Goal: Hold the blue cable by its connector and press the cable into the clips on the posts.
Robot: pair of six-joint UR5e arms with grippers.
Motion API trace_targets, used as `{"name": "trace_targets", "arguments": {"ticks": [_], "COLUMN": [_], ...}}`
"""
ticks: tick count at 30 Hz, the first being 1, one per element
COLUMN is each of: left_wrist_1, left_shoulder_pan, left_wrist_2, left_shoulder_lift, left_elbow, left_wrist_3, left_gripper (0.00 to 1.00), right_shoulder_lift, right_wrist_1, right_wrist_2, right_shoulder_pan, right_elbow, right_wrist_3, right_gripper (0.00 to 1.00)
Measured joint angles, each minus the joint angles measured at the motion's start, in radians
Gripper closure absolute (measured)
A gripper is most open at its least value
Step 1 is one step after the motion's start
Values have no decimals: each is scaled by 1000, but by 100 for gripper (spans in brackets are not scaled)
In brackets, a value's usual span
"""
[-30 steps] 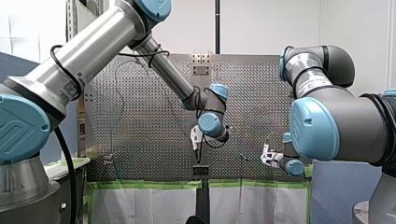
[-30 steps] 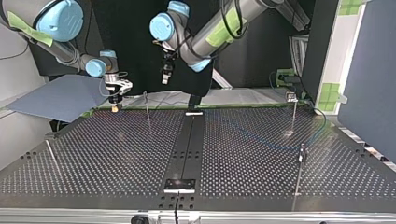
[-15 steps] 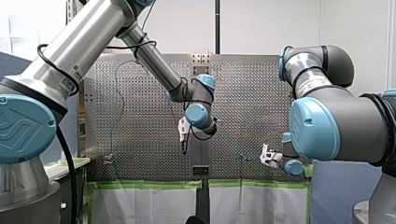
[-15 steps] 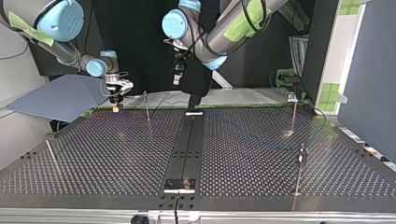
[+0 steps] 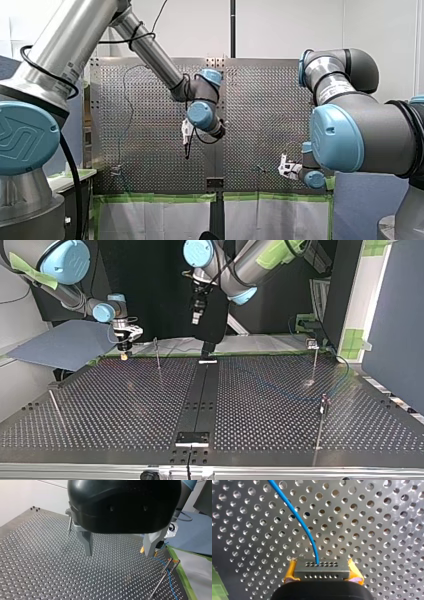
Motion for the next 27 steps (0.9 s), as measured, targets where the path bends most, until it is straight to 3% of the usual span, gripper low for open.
{"name": "trace_targets", "arguments": {"ticks": [17,27], "left_wrist_1": [113,200], "left_shoulder_pan": [-1,6], "left_wrist_2": [-2,-7], "left_shoulder_lift": [134,221], "left_elbow": [-134,-221], "left_wrist_3": [10,10], "left_gripper": [0,0], "right_shoulder_lift": [0,-1], "right_wrist_1": [5,19], "right_wrist_2": [1,0], "right_shoulder_pan": [2,-3], "right_elbow": [0,0], "right_wrist_3": [-1,-13], "right_gripper": [100,100]}}
